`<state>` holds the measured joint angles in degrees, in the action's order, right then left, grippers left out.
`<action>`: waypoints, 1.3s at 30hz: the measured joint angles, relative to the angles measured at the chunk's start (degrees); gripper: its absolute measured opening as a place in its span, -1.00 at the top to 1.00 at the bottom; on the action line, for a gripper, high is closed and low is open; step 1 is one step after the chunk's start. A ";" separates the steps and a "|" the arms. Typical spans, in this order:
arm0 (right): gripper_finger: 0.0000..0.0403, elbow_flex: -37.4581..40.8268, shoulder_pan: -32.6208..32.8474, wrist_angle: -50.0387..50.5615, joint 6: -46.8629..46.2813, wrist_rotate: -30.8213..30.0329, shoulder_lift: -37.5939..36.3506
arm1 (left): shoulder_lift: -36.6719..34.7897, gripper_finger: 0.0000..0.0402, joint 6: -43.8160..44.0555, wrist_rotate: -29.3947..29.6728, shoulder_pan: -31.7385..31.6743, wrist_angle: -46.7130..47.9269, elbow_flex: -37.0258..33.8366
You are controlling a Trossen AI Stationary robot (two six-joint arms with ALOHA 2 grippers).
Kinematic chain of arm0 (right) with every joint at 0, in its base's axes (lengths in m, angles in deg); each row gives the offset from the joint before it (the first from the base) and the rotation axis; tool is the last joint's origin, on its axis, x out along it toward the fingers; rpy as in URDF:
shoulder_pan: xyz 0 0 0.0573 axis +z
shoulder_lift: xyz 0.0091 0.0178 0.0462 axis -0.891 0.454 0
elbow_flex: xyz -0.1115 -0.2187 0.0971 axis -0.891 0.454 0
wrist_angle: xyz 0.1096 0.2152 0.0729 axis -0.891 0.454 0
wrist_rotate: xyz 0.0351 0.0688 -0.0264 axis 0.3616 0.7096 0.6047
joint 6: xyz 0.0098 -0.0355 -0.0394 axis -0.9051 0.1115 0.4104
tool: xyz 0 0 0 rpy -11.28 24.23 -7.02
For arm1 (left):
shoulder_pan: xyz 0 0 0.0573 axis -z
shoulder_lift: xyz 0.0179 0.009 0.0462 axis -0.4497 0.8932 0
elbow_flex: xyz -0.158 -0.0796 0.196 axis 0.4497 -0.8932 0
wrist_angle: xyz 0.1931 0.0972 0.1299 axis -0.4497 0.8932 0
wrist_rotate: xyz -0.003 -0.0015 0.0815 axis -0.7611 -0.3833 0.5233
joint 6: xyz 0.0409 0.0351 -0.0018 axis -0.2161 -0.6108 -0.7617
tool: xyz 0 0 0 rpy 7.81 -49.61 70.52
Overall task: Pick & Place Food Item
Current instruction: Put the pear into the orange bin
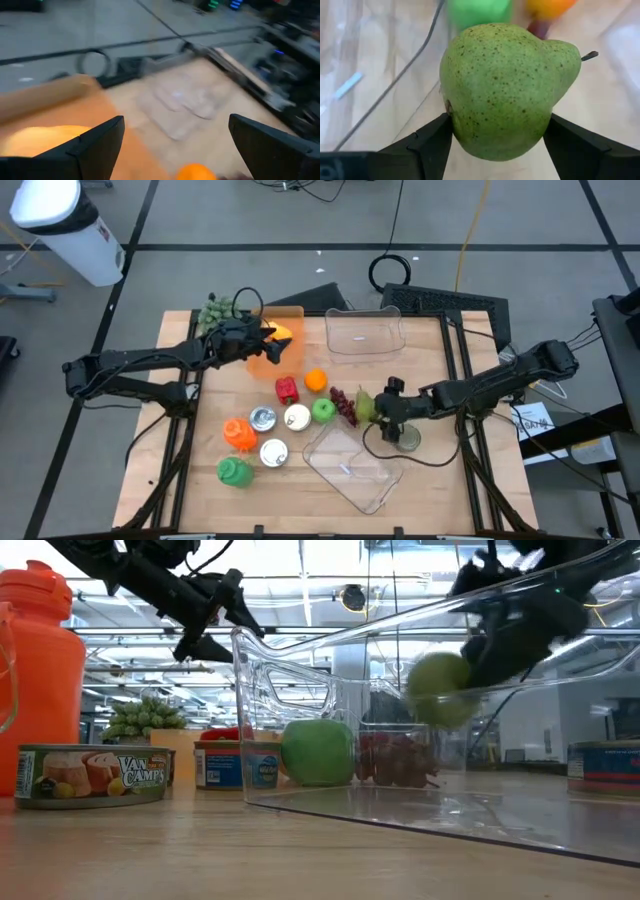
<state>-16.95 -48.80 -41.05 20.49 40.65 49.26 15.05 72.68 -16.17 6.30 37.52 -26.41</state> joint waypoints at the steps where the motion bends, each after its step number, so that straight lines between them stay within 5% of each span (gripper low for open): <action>1: -0.36 0.00 0.00 -0.54 1.02 -2.25 -0.97 | 0.25 -0.86 -0.97 -2.55 0.15 -1.00 -0.02; 5: -0.36 0.00 -0.02 -5.04 7.57 -13.03 -2.83 | 2.61 -0.86 -1.42 -8.82 2.68 -6.82 -0.07; 10: -0.36 -0.04 -0.66 -16.92 21.18 -17.72 -1.32 | 8.19 -0.86 -0.67 -8.95 7.04 -18.11 -0.04; 20: -0.36 -0.04 -4.98 -33.75 41.30 -18.18 6.17 | 19.32 -0.86 5.97 -9.15 13.51 -37.75 -0.04; 26: -0.36 -0.02 -5.83 -46.86 53.31 -22.11 9.68 | 22.09 -0.86 6.10 -8.93 14.58 -41.86 -0.04; 39: -0.36 0.00 -7.85 -56.38 56.61 -17.37 13.59 | 23.52 -0.86 4.09 -8.38 15.32 -43.38 2.04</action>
<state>-16.95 -56.65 -97.44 77.10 23.28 62.85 38.57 76.77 -24.54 21.62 -5.86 -24.37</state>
